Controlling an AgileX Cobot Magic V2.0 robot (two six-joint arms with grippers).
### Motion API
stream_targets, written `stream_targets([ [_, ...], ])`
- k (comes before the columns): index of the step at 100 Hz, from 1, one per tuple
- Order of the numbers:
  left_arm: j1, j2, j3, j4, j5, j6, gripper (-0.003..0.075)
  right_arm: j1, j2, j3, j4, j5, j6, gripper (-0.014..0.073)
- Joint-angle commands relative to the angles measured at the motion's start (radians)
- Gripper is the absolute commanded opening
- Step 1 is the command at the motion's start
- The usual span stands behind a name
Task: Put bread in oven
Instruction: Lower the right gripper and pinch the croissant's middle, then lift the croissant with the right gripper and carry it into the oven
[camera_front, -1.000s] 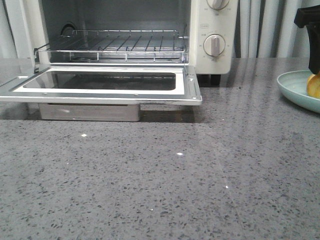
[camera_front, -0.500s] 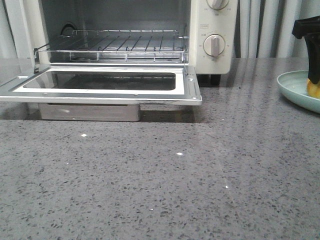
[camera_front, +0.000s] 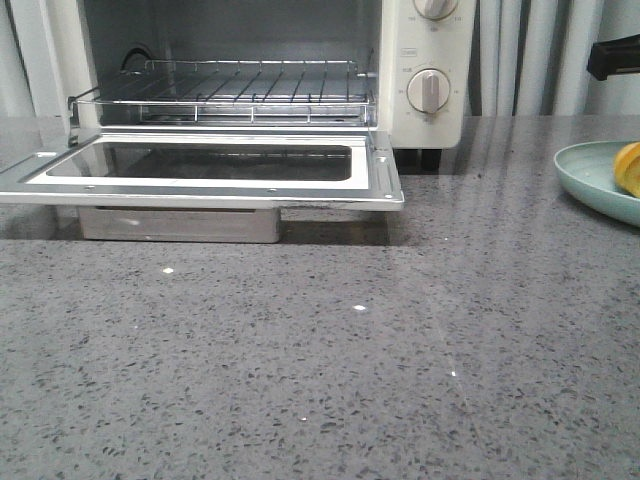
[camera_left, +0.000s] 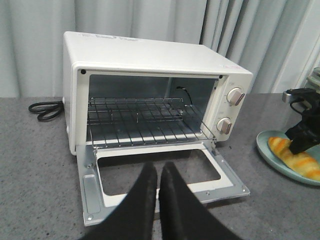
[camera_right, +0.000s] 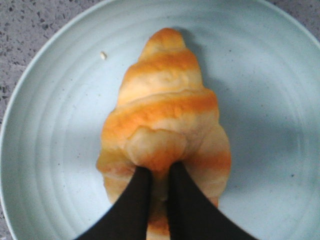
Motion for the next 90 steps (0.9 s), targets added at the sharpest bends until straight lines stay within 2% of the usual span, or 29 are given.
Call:
stream_targets([
  [1, 0.011, 0.008, -0.056, 0.034, -0.004, -0.010, -0.0022, -0.001, -0.036, -0.037, -0.011, 0.024, -0.021, -0.0070],
  [11, 0.036, 0.004, -0.102, 0.093, 0.075, -0.010, -0.0022, -0.001, -0.037, -0.072, -0.011, 0.079, -0.028, -0.0070],
  [23, 0.093, -0.035, -0.150, 0.134, 0.075, -0.010, -0.0022, 0.010, -0.042, -0.130, -0.011, 0.151, -0.045, -0.0070],
  [42, 0.219, -0.126, -0.172, 0.163, 0.079, -0.008, -0.0022, 0.089, -0.066, -0.224, -0.011, 0.268, -0.084, -0.0070],
  [62, 0.309, -0.190, -0.172, 0.152, 0.081, 0.029, -0.0022, 0.241, -0.137, -0.263, -0.009, 0.292, -0.147, -0.0070],
  [90, 0.323, -0.197, -0.172, 0.147, 0.128, 0.029, -0.0021, 0.513, -0.203, -0.267, 0.008, 0.292, -0.149, -0.0070],
])
